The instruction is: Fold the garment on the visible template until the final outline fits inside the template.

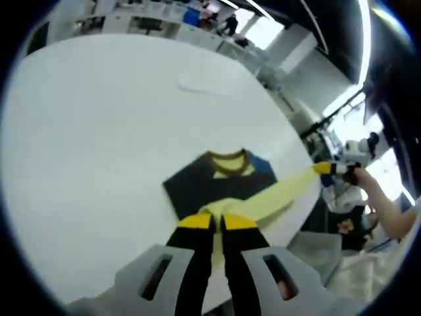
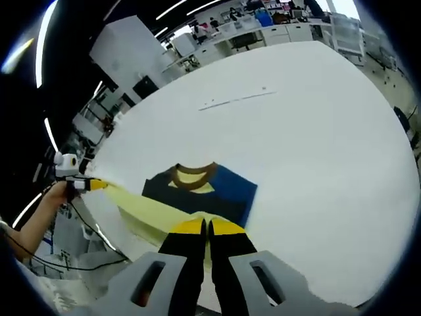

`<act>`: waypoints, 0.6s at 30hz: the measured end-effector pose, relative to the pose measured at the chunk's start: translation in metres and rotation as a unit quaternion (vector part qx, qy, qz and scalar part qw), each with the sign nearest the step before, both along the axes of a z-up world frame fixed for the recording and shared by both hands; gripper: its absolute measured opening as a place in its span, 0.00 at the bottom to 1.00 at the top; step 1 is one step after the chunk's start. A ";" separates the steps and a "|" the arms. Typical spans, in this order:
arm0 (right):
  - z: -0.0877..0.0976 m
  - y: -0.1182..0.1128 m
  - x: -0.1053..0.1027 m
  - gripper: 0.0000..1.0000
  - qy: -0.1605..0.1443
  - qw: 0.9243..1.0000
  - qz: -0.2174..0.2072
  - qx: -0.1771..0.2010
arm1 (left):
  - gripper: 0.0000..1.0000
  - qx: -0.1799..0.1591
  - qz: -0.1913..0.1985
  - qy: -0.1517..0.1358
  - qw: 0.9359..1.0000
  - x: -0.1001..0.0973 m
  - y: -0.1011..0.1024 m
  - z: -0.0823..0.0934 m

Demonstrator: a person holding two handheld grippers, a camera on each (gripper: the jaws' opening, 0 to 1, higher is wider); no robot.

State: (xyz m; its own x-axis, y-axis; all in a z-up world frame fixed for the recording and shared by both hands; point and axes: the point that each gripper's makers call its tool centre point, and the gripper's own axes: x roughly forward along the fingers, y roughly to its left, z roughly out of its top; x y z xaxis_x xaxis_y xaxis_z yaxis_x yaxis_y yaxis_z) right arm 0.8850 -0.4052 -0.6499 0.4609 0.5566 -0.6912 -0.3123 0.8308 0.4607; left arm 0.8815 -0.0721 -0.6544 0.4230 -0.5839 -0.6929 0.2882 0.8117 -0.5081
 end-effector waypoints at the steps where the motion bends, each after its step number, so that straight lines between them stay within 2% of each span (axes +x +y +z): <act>1: -0.001 0.000 0.002 0.02 0.002 1.000 -0.002 0.002 | 0.01 -0.002 0.000 0.001 1.000 0.002 -0.001 -0.001; 8: -0.006 -0.007 0.024 0.02 0.005 1.000 -0.023 0.018 | 0.01 -0.003 -0.006 0.006 1.000 0.014 -0.004 -0.014; 12: -0.013 -0.009 0.035 0.02 0.007 0.999 -0.028 0.019 | 0.01 -0.013 0.003 0.009 1.000 0.021 -0.003 -0.019; 18: -0.025 -0.008 0.047 0.02 0.013 0.999 -0.031 0.021 | 0.01 -0.009 0.003 0.014 1.000 0.029 -0.002 -0.027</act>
